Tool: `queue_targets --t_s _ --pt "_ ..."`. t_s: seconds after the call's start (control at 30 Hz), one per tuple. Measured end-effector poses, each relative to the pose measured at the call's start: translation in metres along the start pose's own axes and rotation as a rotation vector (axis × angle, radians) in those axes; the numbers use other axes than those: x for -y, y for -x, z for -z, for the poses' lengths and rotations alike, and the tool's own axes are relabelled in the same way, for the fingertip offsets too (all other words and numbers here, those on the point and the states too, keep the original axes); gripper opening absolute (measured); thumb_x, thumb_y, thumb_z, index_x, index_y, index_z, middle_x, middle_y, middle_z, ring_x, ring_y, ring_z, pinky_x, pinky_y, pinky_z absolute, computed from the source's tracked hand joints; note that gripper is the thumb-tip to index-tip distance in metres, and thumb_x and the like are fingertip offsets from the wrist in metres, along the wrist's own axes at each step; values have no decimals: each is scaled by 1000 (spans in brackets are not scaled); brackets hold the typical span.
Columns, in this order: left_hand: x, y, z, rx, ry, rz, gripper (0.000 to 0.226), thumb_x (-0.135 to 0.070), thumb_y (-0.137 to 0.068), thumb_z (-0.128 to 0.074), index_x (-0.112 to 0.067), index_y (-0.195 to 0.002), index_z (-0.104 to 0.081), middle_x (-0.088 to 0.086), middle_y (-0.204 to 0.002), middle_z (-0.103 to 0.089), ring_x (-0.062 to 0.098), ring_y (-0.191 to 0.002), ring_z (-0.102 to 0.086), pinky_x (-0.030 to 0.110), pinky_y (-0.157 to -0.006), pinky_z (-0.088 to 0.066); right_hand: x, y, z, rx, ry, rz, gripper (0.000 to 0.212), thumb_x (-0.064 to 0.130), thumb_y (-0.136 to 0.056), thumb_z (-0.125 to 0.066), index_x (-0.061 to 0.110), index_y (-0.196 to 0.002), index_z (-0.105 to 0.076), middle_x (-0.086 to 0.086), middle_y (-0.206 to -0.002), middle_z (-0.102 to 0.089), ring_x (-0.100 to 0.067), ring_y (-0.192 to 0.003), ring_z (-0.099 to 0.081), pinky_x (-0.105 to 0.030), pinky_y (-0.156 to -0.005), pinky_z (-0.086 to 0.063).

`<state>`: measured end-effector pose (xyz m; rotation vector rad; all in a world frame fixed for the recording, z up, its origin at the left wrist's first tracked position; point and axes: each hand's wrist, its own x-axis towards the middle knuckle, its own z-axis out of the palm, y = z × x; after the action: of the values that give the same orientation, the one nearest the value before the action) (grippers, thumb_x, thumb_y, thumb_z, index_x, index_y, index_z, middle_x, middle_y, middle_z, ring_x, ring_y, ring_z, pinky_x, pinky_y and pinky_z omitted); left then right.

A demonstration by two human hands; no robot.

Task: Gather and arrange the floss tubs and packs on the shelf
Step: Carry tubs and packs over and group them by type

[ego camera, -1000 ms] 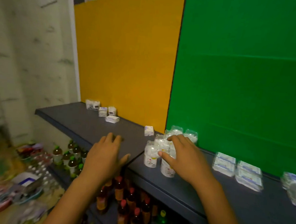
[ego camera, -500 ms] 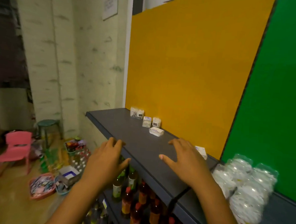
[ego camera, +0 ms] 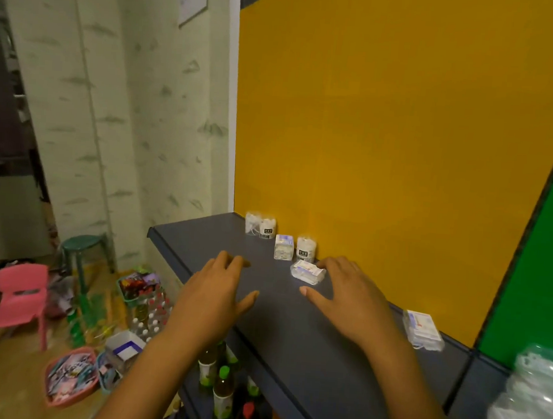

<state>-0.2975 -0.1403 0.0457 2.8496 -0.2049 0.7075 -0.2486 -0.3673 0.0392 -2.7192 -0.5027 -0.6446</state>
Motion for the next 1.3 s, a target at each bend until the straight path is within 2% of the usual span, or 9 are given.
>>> queue_targets --t_s 0.23,0.43,0.8,1.03,1.3 --pt "25 -53 -43 59 83 -35 56 -55 -91 -49 -30 -139 -34 -2 -138 -39 16 -121 -46 31 -94 -48 -18 -36 -26 35 68 -97 55 63 -88 -51 30 -132 -45 7 -130 -50 -13 -117 -47 -28 -89 -45" --pt "40 -110 -87 142 184 -164 57 -52 -91 -50 -28 -141 -34 -1 -137 -39 17 -120 -46 31 -93 -48 -33 -61 -45 52 143 -242 61 63 -89 -51 30 -139 -39 7 -139 -46 -14 -125 -44 -29 -97 -44" --pt "50 -205 -169 345 337 -363 63 -47 -90 -56 -23 -143 -32 0 -146 -34 18 -131 -38 33 -101 -45 -50 -90 -81 51 214 -490 58 60 -88 -55 30 -136 -42 6 -136 -48 -14 -121 -48 -29 -95 -46" --pt "45 -226 -212 506 427 -429 65 -41 -88 -62 -24 -143 -33 0 -145 -37 16 -129 -39 33 -103 -40 -53 -89 -110 74 213 -594 60 65 -86 -54 31 -134 -41 6 -134 -48 -15 -120 -48 -30 -97 -45" --pt "38 -233 -231 567 477 -451 68 -41 -85 -66 -23 -143 -35 1 -144 -39 16 -128 -42 31 -104 -38 -64 -81 -110 37 218 -644 57 64 -87 -53 32 -132 -42 6 -131 -49 -15 -118 -50 -33 -95 -48"
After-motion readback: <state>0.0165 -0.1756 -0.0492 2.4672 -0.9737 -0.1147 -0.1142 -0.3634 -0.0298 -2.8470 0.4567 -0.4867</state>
